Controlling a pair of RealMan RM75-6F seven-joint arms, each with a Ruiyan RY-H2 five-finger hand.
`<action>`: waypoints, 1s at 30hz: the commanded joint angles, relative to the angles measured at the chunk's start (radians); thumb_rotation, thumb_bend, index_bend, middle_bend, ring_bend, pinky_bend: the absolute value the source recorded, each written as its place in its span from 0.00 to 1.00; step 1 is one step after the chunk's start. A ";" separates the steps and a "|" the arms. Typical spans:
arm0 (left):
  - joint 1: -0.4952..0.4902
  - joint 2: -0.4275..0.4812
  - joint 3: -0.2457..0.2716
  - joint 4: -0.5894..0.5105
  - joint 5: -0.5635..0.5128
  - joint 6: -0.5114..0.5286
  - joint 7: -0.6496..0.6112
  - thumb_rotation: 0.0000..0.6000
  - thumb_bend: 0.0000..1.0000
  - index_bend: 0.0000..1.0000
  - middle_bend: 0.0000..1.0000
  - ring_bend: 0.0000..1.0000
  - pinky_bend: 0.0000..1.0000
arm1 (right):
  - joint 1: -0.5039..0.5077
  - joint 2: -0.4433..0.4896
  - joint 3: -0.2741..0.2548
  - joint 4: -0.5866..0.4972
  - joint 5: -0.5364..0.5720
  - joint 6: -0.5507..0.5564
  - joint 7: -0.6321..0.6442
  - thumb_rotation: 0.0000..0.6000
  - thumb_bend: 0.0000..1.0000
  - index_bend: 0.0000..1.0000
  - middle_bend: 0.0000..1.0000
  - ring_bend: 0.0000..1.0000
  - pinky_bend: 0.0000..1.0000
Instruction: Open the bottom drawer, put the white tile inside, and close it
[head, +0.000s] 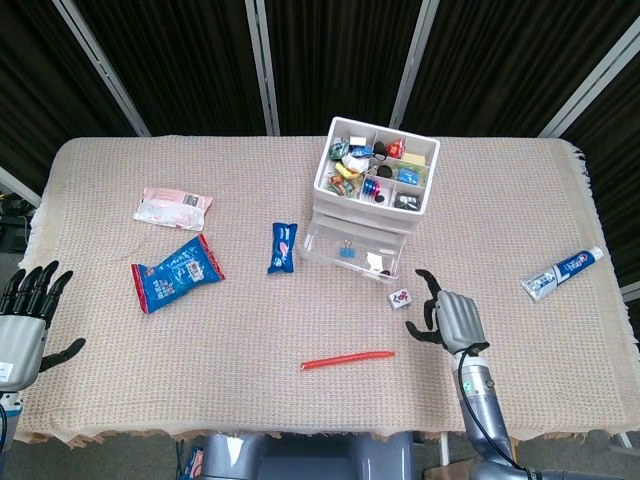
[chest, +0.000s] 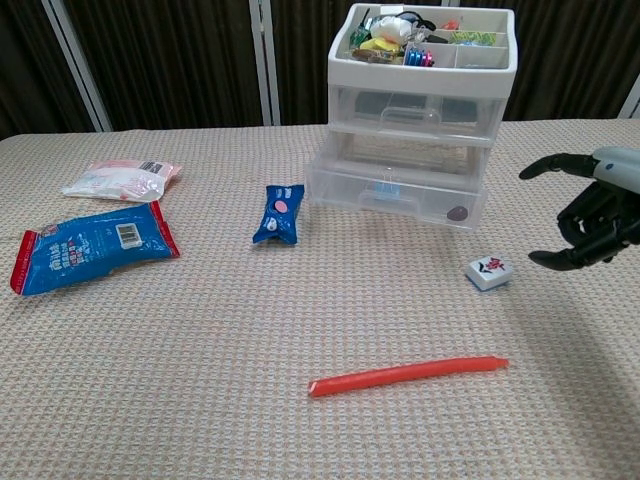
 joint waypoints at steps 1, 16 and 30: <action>0.000 0.000 -0.001 -0.001 -0.003 -0.002 0.001 1.00 0.14 0.08 0.00 0.00 0.00 | -0.006 -0.025 -0.015 0.037 0.009 -0.015 -0.003 1.00 0.18 0.14 0.80 0.77 0.60; -0.002 0.003 -0.003 -0.006 -0.009 -0.010 -0.008 1.00 0.14 0.08 0.00 0.00 0.00 | 0.020 -0.173 0.045 0.233 0.090 -0.070 -0.008 1.00 0.19 0.24 0.83 0.80 0.60; -0.001 0.003 -0.003 -0.008 -0.013 -0.012 -0.009 1.00 0.14 0.08 0.00 0.00 0.00 | 0.047 -0.270 0.093 0.353 0.129 -0.093 -0.025 1.00 0.22 0.27 0.83 0.80 0.60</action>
